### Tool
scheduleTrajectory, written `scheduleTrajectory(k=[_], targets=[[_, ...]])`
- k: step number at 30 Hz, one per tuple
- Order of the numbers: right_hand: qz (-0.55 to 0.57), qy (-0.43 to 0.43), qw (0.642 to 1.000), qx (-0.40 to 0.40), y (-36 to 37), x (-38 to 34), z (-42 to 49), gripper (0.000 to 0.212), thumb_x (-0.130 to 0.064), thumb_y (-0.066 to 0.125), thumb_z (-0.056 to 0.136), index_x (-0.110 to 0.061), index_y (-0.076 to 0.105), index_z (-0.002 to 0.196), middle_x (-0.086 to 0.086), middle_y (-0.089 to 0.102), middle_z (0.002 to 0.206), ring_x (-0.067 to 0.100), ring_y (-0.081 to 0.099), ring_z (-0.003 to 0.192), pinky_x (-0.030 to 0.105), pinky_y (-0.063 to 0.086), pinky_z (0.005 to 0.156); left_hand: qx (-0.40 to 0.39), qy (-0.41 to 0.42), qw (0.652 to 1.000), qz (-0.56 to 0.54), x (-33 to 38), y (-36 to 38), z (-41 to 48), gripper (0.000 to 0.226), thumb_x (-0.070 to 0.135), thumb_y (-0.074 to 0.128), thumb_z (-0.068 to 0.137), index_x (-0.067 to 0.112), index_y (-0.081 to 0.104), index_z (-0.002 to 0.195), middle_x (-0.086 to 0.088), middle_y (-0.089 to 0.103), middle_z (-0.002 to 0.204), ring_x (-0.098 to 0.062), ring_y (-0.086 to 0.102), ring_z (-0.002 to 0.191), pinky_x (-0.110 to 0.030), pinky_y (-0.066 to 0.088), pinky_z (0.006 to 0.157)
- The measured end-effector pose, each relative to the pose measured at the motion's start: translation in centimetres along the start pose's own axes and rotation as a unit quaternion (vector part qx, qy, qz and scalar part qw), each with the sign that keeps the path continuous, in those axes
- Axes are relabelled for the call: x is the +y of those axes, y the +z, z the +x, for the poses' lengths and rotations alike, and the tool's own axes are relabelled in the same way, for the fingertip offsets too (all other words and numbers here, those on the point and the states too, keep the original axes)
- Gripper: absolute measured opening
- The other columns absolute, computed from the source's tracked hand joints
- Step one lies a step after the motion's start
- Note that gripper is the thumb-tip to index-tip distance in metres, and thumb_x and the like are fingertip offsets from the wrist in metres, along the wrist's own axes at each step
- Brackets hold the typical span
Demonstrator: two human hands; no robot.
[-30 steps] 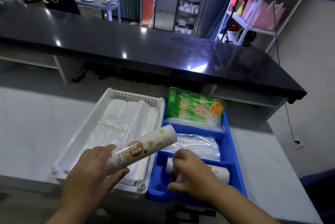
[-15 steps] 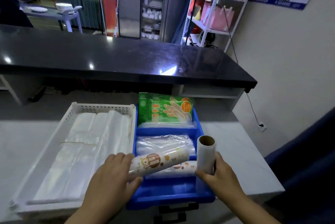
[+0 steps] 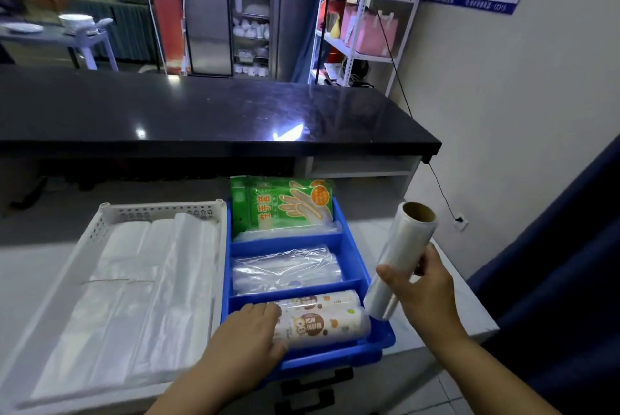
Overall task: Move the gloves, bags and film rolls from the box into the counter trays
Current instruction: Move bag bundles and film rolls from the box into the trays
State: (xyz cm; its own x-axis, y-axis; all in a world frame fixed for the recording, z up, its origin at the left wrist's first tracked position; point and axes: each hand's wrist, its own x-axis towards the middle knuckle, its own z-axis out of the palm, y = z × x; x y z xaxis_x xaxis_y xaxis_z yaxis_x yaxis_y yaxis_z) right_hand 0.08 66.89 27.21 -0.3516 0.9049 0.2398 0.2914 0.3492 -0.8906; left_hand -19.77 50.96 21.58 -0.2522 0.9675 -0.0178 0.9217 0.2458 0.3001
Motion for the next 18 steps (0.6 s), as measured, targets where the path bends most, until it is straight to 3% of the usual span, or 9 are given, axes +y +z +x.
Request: scheduleTrajectory(k=[4, 7, 11, 15, 18], targets=[[-0.01, -0.002, 1.0, -0.012, 0.0, 0.1, -0.2, 0.049, -0.062, 0.066, 0.053, -0.055, 0.044, 0.097, -0.027, 0.057, 0.094, -0.004, 0.063, 0.085, 0.007, 0.044, 0.058, -0.003, -0.011, 1.0, -0.016, -0.1, 0.5, 0.6, 0.043, 0.057, 0.053, 0.077, 0.032, 0.05, 0.112, 0.011, 0.051, 0.115, -0.007, 0.044, 0.101, -0.021, 0.04, 0.079], [-0.02, -0.004, 1.0, -0.022, 0.1, 0.3, -0.4, 0.048, -0.062, 0.065, 0.053, -0.055, 0.044, 0.096, -0.03, 0.055, 0.094, -0.003, 0.061, 0.082, 0.006, 0.043, 0.059, -0.007, -0.041, 0.999, -0.027, -0.2, 0.6, 1.1, 0.046, 0.061, 0.062, 0.068, 0.032, 0.056, 0.103, 0.013, 0.051, 0.107, -0.005, 0.042, 0.095, -0.018, 0.038, 0.074], [-0.028, -0.006, 0.999, -0.034, 0.3, 0.5, -0.4, 0.047, -0.057, 0.066, 0.055, -0.052, 0.043, 0.096, -0.032, 0.053, 0.094, -0.002, 0.061, 0.081, 0.006, 0.045, 0.06, -0.03, -0.047, 0.998, -0.025, -0.1, 0.8, 1.6, 0.038, 0.059, 0.066, 0.063, 0.034, 0.049, 0.087, 0.013, 0.053, 0.1, -0.005, 0.043, 0.087, -0.02, 0.038, 0.065], [-0.033, -0.012, 0.999, -0.041, 0.8, 0.5, 0.0, 0.051, -0.055, 0.067, 0.055, -0.053, 0.04, 0.099, -0.032, 0.052, 0.097, 0.0, 0.061, 0.083, 0.013, 0.047, 0.067, -0.028, -0.051, 0.998, -0.02, 0.0, 1.0, 1.8, 0.038, 0.058, 0.068, 0.064, 0.034, 0.048, 0.085, 0.012, 0.054, 0.101, -0.007, 0.047, 0.089, -0.02, 0.045, 0.071], [-0.041, -0.017, 0.998, -0.047, 1.2, 0.5, 0.3, 0.054, -0.054, 0.068, 0.055, -0.054, 0.038, 0.099, -0.033, 0.05, 0.098, -0.002, 0.059, 0.084, 0.013, 0.046, 0.068, -0.027, -0.051, 0.998, -0.013, 0.0, 1.2, 1.9, 0.039, 0.058, 0.068, 0.064, 0.034, 0.047, 0.087, 0.011, 0.054, 0.104, -0.007, 0.046, 0.09, -0.02, 0.041, 0.07]])
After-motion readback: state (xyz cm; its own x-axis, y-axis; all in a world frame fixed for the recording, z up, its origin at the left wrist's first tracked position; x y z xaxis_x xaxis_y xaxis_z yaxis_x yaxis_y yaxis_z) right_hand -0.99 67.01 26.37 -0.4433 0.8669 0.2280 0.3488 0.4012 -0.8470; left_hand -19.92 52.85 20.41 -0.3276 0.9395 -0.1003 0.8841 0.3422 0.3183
